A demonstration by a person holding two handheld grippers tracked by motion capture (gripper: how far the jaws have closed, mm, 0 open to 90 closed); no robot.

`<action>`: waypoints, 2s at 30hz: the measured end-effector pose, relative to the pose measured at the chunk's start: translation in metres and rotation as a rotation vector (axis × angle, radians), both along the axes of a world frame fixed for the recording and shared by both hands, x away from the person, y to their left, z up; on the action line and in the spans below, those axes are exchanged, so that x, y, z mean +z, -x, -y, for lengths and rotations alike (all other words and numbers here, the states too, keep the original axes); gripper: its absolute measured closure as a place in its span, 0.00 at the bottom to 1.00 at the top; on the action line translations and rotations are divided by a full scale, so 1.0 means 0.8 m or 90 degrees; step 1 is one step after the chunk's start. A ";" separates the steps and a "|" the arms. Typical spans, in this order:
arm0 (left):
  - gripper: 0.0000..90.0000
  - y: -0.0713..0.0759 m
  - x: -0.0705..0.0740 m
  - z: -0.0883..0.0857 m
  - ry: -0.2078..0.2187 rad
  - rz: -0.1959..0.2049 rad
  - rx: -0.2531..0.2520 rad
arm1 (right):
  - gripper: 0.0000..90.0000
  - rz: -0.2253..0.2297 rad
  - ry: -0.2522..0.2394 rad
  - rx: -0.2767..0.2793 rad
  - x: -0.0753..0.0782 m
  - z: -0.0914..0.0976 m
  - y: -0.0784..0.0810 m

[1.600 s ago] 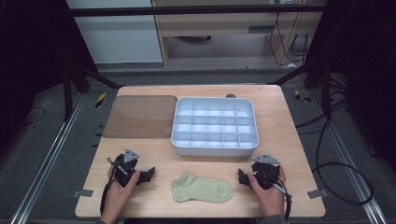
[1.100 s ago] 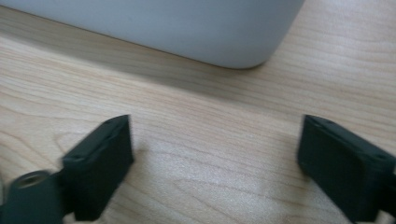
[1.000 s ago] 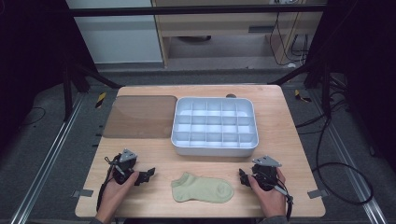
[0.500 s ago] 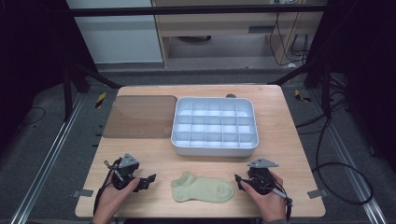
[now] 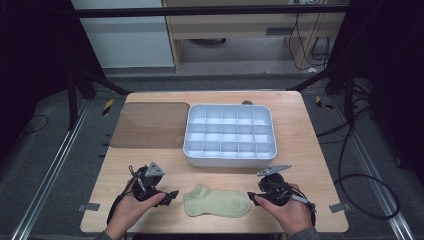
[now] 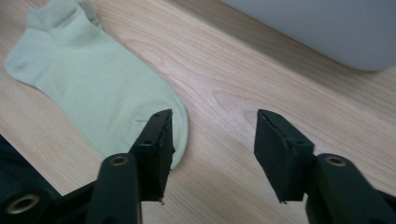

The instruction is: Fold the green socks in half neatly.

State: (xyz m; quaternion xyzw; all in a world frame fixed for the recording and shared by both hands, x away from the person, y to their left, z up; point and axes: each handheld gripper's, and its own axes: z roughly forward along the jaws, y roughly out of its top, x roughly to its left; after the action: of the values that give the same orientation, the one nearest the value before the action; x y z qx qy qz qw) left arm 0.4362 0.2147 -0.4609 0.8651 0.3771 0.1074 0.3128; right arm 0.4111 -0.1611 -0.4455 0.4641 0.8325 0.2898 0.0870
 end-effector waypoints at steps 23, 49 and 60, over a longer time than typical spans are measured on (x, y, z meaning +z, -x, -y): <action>0.36 0.008 -0.002 0.052 -0.024 -0.020 -0.041 | 0.63 -0.017 0.040 -0.013 -0.029 -0.045 0.018; 0.62 -0.004 -0.015 0.063 -0.059 -0.078 -0.080 | 0.86 -0.018 0.096 0.037 -0.039 -0.065 0.024; 0.80 -0.003 -0.018 0.067 -0.064 -0.097 -0.106 | 0.86 -0.019 0.095 0.038 -0.039 -0.065 0.024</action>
State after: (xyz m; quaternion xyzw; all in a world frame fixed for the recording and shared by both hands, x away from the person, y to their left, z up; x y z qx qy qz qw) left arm 0.4386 0.1613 -0.4753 0.9137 0.3206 0.0339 0.2473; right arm 0.3920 -0.1089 -0.4768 0.4357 0.8663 0.2228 0.1004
